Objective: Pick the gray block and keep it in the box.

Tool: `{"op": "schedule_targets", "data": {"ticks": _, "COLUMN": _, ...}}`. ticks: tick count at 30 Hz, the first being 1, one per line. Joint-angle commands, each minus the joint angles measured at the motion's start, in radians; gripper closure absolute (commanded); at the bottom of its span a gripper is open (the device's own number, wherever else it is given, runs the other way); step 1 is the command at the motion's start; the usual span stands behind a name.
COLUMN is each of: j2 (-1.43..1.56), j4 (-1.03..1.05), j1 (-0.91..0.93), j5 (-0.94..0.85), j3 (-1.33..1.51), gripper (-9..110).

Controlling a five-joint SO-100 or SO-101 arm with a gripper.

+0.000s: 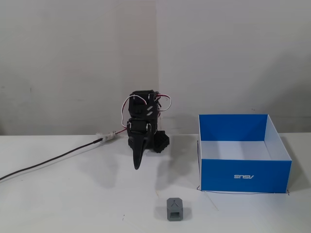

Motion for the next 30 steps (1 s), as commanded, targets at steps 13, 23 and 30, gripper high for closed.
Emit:
{"op": "schedule_targets", "data": {"ticks": 13, "j2": 0.16, "j4": -0.023, "j1": 0.006, "j5": -0.005, "j3": -0.015, "gripper": 101}}
{"op": "schedule_targets", "data": {"ticks": 23, "j2": 0.16, "j4": -0.023, "j1": 0.006, "j5": -0.005, "j3": -0.015, "gripper": 101}}
{"op": "schedule_targets", "data": {"ticks": 30, "j2": 0.16, "j4": -0.026, "j1": -0.014, "j5": -0.014, "j3": -0.015, "gripper": 101}}
